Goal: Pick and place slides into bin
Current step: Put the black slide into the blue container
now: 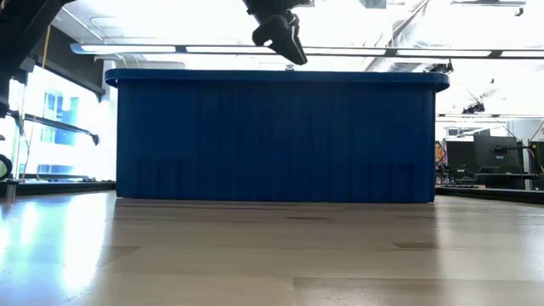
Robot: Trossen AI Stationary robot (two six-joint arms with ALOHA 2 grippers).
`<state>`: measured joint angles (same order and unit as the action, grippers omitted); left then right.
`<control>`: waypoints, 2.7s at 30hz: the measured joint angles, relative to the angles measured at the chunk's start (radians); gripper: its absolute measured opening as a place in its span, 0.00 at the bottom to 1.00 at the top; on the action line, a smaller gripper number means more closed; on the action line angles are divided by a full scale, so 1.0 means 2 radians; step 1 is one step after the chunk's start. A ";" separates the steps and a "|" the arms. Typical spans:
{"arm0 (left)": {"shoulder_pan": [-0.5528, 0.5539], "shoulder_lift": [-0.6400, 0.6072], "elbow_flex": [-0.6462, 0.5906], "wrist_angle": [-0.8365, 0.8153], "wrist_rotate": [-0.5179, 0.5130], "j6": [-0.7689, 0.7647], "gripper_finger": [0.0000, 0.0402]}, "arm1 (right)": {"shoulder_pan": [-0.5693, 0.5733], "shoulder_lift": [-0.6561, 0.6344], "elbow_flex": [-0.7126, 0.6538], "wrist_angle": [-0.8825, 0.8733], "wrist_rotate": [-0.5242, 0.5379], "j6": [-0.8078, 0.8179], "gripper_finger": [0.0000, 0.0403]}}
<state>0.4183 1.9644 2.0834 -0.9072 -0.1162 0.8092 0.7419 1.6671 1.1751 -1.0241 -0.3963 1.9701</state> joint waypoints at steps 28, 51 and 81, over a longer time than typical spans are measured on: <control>0.000 0.001 0.000 -0.004 0.000 -0.001 0.32 | 0.038 0.083 0.002 0.012 -0.124 0.060 0.37; 0.000 -0.012 0.076 -0.085 -0.020 0.010 0.32 | 0.039 0.087 0.087 -0.111 0.062 -0.090 0.01; 0.000 -0.121 0.117 -0.277 0.014 -0.080 0.32 | -0.298 0.073 0.358 -0.251 0.877 -0.781 0.00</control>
<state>0.4187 1.7231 2.3184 -1.4616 -0.0889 0.6495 0.1465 1.8122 1.8910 -1.5255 1.3581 0.4081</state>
